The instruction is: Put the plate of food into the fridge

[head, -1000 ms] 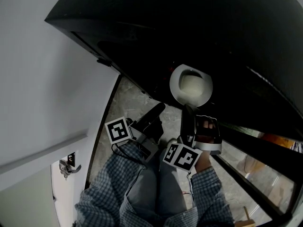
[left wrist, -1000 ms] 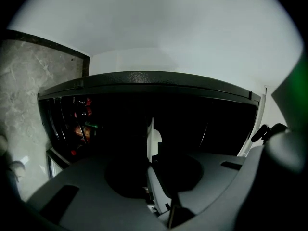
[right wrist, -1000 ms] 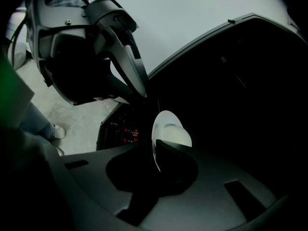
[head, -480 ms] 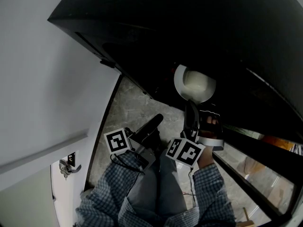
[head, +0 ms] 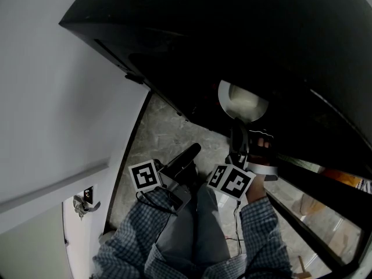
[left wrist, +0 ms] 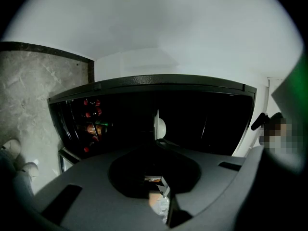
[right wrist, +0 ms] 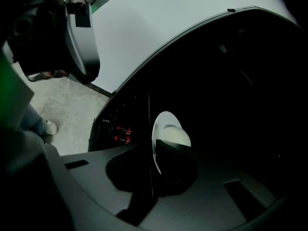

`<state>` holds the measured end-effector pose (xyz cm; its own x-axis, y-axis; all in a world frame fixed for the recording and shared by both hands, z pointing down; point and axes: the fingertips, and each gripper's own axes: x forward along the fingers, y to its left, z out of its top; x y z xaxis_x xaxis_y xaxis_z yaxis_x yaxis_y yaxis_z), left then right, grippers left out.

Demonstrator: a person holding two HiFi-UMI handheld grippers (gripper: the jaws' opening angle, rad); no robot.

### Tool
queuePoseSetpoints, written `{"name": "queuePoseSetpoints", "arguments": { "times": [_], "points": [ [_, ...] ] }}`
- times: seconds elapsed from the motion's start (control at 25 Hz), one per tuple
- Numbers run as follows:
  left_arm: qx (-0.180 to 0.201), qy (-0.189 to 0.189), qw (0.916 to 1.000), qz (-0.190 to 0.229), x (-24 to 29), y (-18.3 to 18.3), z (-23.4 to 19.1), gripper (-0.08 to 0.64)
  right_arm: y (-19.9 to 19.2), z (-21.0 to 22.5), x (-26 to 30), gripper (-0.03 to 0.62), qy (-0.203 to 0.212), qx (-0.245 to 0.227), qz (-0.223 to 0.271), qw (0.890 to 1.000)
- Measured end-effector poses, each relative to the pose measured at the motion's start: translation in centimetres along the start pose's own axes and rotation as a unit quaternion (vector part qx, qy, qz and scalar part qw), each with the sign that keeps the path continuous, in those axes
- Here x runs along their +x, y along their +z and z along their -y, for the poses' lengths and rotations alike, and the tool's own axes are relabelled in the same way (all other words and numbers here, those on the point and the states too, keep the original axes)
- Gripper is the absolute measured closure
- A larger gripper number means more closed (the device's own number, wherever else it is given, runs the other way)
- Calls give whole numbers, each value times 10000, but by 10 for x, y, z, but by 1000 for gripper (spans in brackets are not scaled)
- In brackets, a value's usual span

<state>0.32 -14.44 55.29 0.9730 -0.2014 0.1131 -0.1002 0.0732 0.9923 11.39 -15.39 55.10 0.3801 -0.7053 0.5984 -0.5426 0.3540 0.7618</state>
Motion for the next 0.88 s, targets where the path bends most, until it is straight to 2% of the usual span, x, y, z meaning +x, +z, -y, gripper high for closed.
{"name": "queuePoseSetpoints", "arguments": {
  "times": [0.16,0.32,0.6,0.88],
  "points": [
    [25,38,10000,-8,0,-2,0,520,0,1,1,558,63,120,78,9999],
    [-7,32,10000,18,-2,-1,2,520,1,3,1,557,113,513,212,9984],
    [-60,21,9999,141,-6,2,1,522,3,13,-6,503,108,1121,426,9927],
    [134,135,9998,113,-8,2,5,542,6,20,-26,506,-224,1231,682,9898]
  ]
}}
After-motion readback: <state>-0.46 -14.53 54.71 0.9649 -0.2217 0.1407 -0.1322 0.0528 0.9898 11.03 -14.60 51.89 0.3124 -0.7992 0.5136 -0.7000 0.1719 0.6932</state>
